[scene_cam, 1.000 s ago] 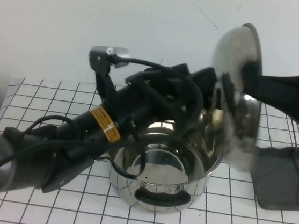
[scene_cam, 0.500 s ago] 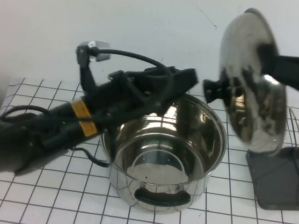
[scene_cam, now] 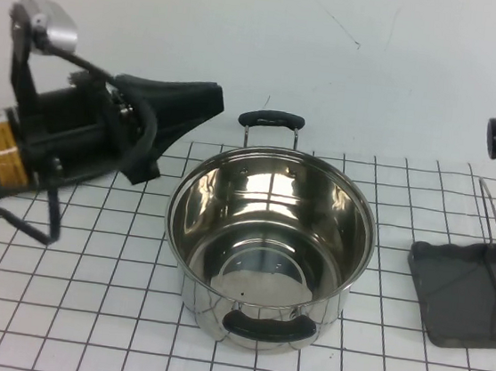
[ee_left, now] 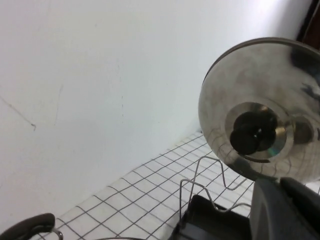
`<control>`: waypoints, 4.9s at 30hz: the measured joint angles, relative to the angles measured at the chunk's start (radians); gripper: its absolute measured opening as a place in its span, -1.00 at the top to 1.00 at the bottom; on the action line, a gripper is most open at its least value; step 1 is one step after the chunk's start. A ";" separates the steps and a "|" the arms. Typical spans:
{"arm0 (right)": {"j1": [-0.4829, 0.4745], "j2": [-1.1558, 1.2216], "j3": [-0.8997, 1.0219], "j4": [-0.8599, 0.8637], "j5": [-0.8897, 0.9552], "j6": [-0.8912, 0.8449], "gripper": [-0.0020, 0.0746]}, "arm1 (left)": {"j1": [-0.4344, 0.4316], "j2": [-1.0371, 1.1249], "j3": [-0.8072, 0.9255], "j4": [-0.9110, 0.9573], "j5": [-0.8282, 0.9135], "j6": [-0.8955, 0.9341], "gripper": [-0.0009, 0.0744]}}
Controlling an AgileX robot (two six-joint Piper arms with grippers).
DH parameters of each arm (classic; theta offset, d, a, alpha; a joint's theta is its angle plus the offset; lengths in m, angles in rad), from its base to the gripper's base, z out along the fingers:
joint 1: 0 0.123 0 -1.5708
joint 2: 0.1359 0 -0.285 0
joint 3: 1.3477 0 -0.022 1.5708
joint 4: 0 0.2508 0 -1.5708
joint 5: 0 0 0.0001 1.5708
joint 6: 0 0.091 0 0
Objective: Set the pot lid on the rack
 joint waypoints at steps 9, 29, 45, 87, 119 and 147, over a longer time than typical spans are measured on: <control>-0.004 0.063 0.000 -0.106 -0.029 0.005 0.90 | 0.000 -0.312 0.000 0.437 0.080 -0.195 0.98; -0.004 0.272 0.000 -0.162 -0.057 -0.060 0.84 | 0.000 -0.498 0.019 0.620 0.001 -0.393 0.98; -0.011 0.272 -0.007 -0.166 -0.078 -0.122 -0.04 | 0.000 -0.498 0.033 0.620 -0.076 -0.399 0.98; -0.262 -0.004 -0.007 -0.263 0.055 -0.066 0.67 | 0.000 -0.982 0.437 0.618 0.635 -0.596 0.98; 0.078 -0.781 0.618 -0.001 -0.076 -0.659 0.95 | 0.000 -1.276 0.695 0.583 1.133 -0.618 0.98; 0.118 -0.785 0.679 -0.043 -0.315 -0.664 0.95 | 0.000 -1.276 0.697 0.598 0.717 -0.614 0.98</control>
